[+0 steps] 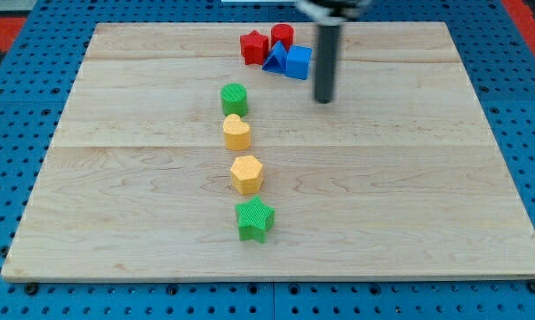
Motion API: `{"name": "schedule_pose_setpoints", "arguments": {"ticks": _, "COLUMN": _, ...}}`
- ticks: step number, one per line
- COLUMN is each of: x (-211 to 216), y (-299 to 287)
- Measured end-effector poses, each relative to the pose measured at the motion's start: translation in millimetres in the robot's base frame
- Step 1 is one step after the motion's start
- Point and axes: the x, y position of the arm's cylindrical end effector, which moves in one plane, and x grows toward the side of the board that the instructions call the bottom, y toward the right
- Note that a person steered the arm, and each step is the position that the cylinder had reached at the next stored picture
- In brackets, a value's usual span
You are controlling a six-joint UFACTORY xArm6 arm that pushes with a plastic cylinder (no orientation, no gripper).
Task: Move the group of blocks to the left
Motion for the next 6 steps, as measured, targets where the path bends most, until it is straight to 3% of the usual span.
{"name": "schedule_pose_setpoints", "arguments": {"ticks": 1, "x": -48, "y": 81}}
{"name": "schedule_pose_setpoints", "arguments": {"ticks": 2, "x": -88, "y": 65}}
{"name": "schedule_pose_setpoints", "arguments": {"ticks": 6, "x": -64, "y": -65}}
